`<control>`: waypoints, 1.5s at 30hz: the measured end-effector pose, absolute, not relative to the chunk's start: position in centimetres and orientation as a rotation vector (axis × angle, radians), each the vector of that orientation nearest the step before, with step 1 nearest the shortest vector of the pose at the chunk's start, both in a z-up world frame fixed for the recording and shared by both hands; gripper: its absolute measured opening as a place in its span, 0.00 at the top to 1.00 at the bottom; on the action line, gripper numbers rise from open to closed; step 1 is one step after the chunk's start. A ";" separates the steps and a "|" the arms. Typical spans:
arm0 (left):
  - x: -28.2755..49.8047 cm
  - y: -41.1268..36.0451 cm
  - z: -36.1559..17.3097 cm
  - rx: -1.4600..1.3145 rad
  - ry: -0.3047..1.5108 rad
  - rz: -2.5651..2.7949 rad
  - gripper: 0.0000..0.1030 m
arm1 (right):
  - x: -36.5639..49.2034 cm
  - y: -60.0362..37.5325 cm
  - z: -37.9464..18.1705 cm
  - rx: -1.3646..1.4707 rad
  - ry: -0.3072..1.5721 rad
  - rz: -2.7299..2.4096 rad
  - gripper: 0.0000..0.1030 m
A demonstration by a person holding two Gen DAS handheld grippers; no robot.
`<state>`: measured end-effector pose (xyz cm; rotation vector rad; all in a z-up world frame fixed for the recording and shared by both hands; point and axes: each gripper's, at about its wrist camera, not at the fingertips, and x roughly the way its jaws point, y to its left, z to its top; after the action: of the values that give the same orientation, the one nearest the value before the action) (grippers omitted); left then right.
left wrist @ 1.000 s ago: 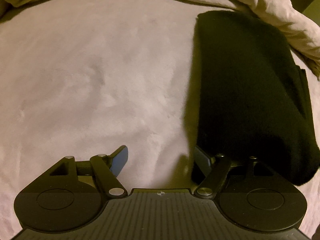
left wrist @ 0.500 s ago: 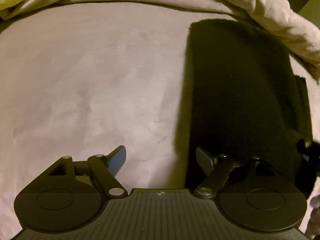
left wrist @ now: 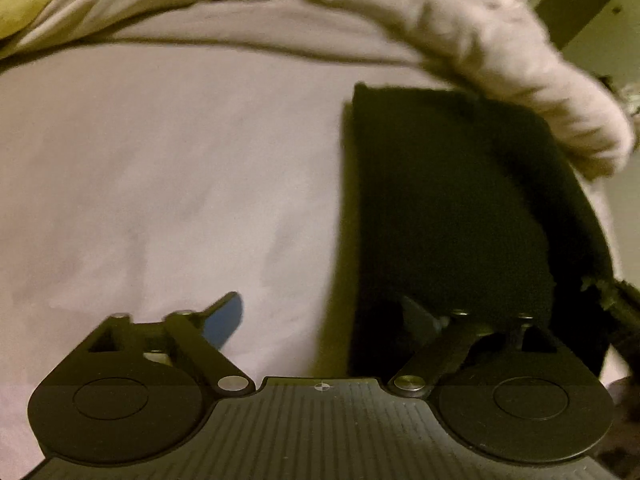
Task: Fold small clothes
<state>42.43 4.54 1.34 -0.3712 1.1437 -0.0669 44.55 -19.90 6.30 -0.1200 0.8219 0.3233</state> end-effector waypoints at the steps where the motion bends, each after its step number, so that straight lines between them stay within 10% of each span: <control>1: 42.9 3.8 1.4 -0.370 1.137 -0.095 0.09 | 43.8 -19.7 6.5 -0.240 0.775 0.278 0.85; 10: 45.0 2.0 -2.3 -0.474 1.200 -0.133 0.05 | 44.9 -26.3 1.4 0.077 0.978 0.286 0.75; 14: 44.9 2.3 -2.0 -0.476 1.211 -0.120 0.05 | 44.1 -30.2 2.7 0.244 0.972 0.199 0.34; 22: 44.6 1.8 -1.7 -0.425 1.195 -0.120 0.05 | 46.1 -32.4 -2.2 0.610 1.150 0.325 0.33; 24: 44.2 2.0 -1.5 -0.421 1.190 -0.117 0.06 | 46.2 -32.2 -2.2 0.626 1.147 0.330 0.63; 26: 43.8 2.2 -1.2 -0.416 1.187 -0.123 0.06 | 45.8 -32.2 -1.6 0.638 1.120 0.359 0.71; 45: 37.0 -2.1 -2.8 -0.218 1.197 -0.094 0.15 | 45.8 -29.9 4.6 0.284 0.965 0.321 0.77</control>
<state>37.04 -2.10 -2.83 -0.2176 1.1969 -0.0941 45.77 -29.92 4.64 0.2842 0.9654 0.3209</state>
